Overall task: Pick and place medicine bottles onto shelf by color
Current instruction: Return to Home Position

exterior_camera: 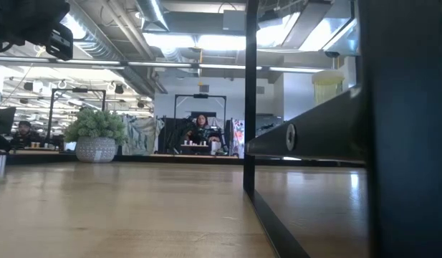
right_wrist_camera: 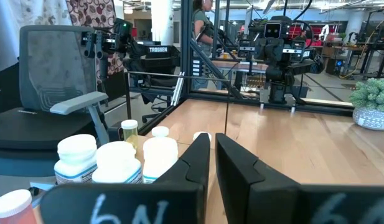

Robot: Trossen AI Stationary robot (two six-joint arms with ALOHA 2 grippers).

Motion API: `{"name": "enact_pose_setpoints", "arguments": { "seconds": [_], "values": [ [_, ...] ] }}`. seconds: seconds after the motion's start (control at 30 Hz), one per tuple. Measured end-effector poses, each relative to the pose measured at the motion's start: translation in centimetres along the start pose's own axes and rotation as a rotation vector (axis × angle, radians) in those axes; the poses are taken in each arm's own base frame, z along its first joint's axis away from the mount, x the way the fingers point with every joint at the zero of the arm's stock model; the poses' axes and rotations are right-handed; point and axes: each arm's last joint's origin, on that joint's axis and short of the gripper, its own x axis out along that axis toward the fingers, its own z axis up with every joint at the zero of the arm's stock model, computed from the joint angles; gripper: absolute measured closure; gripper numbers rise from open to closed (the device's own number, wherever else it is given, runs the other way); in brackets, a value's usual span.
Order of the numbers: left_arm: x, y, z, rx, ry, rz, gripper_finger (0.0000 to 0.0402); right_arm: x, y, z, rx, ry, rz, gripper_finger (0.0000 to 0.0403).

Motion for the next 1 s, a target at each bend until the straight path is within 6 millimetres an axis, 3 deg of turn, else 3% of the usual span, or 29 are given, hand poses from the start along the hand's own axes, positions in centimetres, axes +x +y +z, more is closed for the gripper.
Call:
{"name": "enact_pose_setpoints", "arguments": {
  "seconds": [0.37, 1.0],
  "values": [
    [0.0, 0.0, 0.0, 0.0, 0.0, 0.0, 0.0401, 0.0, 0.0, 0.0, 0.0, 0.0, 0.0, 0.0373],
    [0.0, 0.0, 0.0, 0.0, 0.0, 0.0, 0.0371, 0.0, 0.0, 0.0, 0.0, 0.0, 0.0, 0.0373]
  ]
}}
